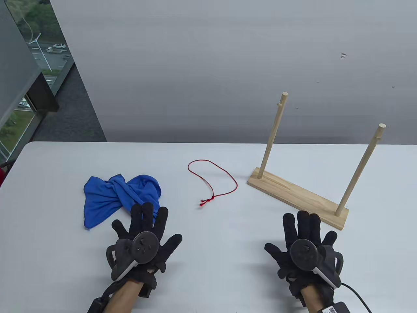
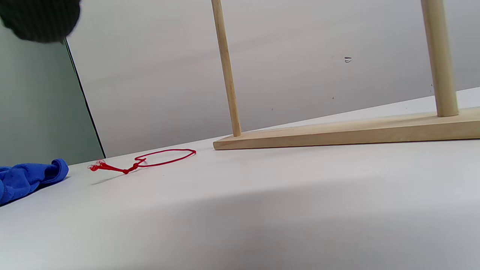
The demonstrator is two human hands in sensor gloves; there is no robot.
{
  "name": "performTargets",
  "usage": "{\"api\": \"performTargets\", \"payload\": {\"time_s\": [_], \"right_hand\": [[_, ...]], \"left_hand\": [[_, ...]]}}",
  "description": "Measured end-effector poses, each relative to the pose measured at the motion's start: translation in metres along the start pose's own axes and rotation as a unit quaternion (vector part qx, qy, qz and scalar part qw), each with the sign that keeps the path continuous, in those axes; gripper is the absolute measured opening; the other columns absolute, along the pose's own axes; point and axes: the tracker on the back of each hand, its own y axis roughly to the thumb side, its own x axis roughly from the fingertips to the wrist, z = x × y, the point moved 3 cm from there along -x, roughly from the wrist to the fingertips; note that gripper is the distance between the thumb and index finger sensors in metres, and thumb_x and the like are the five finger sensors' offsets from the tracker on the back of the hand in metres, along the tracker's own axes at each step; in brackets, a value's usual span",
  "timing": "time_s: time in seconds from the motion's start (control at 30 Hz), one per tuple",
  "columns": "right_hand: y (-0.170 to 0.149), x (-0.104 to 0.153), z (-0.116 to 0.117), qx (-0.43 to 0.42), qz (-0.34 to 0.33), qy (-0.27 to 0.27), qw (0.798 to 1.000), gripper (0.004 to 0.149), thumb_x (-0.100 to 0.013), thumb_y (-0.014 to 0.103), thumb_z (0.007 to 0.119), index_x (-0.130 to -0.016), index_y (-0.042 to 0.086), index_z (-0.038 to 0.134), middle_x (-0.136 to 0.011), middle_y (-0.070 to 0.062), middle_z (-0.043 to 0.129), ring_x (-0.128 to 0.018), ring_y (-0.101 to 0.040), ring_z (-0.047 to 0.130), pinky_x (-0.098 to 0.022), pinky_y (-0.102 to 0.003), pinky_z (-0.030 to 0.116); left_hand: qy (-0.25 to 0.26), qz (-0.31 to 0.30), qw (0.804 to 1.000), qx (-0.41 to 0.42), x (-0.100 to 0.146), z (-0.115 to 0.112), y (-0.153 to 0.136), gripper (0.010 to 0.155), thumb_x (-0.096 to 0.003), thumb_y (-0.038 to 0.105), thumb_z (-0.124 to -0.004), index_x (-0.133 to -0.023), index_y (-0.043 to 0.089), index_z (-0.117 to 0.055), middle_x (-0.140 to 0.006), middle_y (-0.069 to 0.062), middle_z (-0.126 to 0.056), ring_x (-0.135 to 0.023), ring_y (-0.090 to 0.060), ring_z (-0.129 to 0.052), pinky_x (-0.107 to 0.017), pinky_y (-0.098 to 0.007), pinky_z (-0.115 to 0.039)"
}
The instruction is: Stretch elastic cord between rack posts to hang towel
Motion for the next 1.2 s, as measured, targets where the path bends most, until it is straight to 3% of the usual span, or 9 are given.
{"api": "performTargets", "payload": {"time_s": [0.63,1.2], "right_hand": [[0.001,-0.004,0.010,0.051,0.011,0.039,0.998,0.090,-0.041,0.081,0.061,-0.103,0.042,0.008,-0.104,-0.004,-0.015,-0.099,-0.044,-0.009,-0.049,-0.078,-0.001],[-0.009,-0.001,-0.002,-0.022,0.018,-0.015,0.999,0.090,-0.042,0.077,0.063,-0.105,0.034,0.016,-0.108,-0.010,-0.002,-0.102,-0.045,0.006,-0.054,-0.080,0.011]], "left_hand": [[-0.015,0.018,1.000,0.010,0.005,-0.001,-0.019,0.094,-0.0323,0.094,-0.044,-0.113,0.045,-0.046,-0.125,-0.005,-0.025,-0.117,-0.040,-0.013,-0.060,-0.081,-0.011],[0.001,0.019,1.000,0.015,0.008,0.002,-0.022,0.093,-0.0335,0.093,-0.046,-0.112,0.044,-0.047,-0.125,-0.005,-0.026,-0.117,-0.039,-0.016,-0.063,-0.079,-0.012]]}}
